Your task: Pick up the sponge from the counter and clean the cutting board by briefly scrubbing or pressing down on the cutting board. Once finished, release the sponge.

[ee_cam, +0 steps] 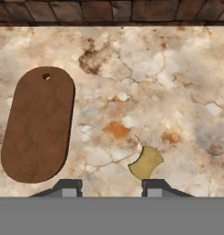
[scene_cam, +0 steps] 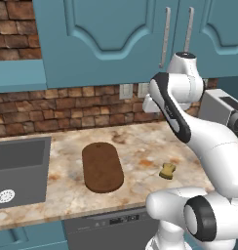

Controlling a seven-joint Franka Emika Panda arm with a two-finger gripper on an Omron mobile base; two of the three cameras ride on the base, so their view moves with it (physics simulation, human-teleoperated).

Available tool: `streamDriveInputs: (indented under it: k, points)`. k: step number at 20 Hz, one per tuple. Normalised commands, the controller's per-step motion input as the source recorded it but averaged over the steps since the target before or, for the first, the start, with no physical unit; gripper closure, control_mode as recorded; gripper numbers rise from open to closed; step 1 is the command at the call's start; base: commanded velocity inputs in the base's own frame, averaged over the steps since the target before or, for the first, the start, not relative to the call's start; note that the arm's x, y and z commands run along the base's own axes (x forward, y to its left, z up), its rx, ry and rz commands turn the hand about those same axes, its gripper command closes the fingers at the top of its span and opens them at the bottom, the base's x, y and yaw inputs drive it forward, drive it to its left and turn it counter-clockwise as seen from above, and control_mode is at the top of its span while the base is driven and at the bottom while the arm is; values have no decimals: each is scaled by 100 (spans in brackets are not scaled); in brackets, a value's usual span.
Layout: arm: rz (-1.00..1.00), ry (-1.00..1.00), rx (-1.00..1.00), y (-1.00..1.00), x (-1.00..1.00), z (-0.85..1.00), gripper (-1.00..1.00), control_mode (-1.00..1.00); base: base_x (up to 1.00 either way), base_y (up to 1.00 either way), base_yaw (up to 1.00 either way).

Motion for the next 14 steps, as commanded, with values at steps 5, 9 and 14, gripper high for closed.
streamDriveInputs:
  k: [5, 9, 14]
  points:
    - [0, 1, 0, -11, -27, -17, -100, -100, 0, 0, 0]
    - [-4, 0, 0, -21, -54, -46, -100, -100, 0, 0, 0]
    - [-13, 5, 2, -7, -17, -64, -100, -100, 0, 0, 0]
